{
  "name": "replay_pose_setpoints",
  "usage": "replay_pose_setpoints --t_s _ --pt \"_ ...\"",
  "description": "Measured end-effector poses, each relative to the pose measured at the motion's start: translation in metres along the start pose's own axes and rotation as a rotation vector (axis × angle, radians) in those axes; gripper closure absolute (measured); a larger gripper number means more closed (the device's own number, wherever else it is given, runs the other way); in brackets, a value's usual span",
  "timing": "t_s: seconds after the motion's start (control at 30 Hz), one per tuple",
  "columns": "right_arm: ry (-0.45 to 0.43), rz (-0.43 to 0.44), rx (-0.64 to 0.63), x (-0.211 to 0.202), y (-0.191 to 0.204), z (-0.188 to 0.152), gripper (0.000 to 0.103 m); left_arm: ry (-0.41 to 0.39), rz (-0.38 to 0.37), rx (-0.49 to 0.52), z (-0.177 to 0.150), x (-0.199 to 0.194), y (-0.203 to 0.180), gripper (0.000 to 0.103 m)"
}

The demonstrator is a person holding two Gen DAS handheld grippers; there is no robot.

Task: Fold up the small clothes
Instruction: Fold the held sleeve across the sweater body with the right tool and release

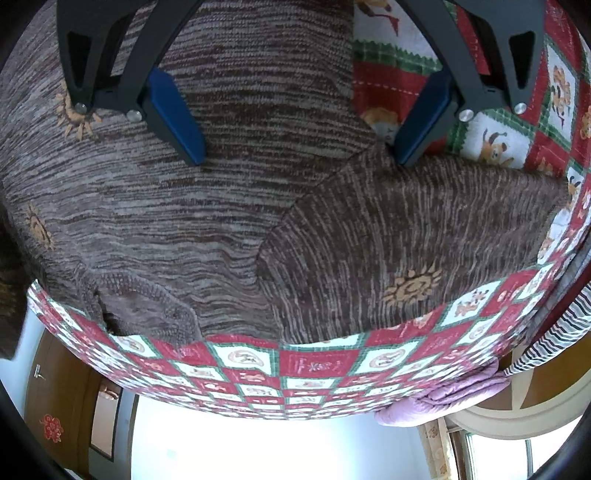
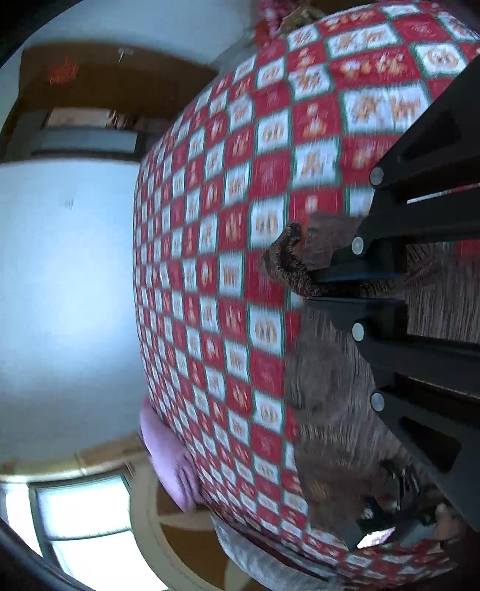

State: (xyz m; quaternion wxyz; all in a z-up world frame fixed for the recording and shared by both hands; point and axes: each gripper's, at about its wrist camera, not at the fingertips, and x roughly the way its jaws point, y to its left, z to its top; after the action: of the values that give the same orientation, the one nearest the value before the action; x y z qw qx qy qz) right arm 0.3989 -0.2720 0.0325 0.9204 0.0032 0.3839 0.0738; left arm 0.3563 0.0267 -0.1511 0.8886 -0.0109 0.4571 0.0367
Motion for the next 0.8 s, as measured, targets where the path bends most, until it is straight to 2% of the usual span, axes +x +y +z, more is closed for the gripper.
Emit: replay_pose_setpoints --t_s 0.07,0.17,0.23,0.27,0.3,0.37,0.43,0.5,0.6,0.7,0.77,0.8 --pt "0.012 0.034 -0.018 0.018 0.027 -0.003 0.097 0.000 -0.003 -0.003 0.000 0.000 0.001 0.000" --pt "0.034 0.131 -0.004 0.059 0.064 -0.013 0.096 -0.002 0.000 -0.001 -0.001 0.000 0.000 0.000" --pt "0.104 0.178 -0.006 0.102 0.087 -0.029 0.094 -0.003 0.000 -0.001 -0.001 0.000 0.000 0.000" --pt "0.142 0.189 0.004 0.116 0.092 -0.036 0.087 -0.003 -0.001 -0.001 -0.001 0.000 0.000 0.000" --pt "0.195 0.205 0.018 0.132 0.096 -0.047 0.075 -0.003 -0.001 -0.002 -0.001 0.001 0.000 0.000" --pt "0.238 0.253 0.048 0.143 0.093 -0.067 0.067 -0.002 -0.001 -0.002 -0.001 0.000 0.000 0.000" --pt "0.239 0.301 0.073 0.135 0.079 -0.086 0.067 -0.001 -0.001 -0.001 -0.001 0.000 0.000 0.000" --pt "0.226 0.307 0.082 0.117 0.055 -0.100 0.065 0.002 -0.006 -0.001 -0.001 0.000 0.001 0.000" --pt "0.150 0.232 0.079 0.080 0.008 -0.116 0.056 0.020 -0.004 0.025 0.005 -0.006 -0.001 0.000" --pt "0.046 0.097 0.069 0.052 -0.034 -0.128 0.055 0.000 0.003 0.079 0.017 -0.025 -0.017 0.000" --pt "-0.010 -0.020 0.069 0.041 -0.059 -0.136 0.054 0.000 -0.026 0.093 0.028 -0.035 -0.032 0.000" --pt "-0.026 -0.048 0.084 0.038 -0.070 -0.137 0.054 0.011 -0.040 0.096 0.033 -0.037 -0.039 0.000"
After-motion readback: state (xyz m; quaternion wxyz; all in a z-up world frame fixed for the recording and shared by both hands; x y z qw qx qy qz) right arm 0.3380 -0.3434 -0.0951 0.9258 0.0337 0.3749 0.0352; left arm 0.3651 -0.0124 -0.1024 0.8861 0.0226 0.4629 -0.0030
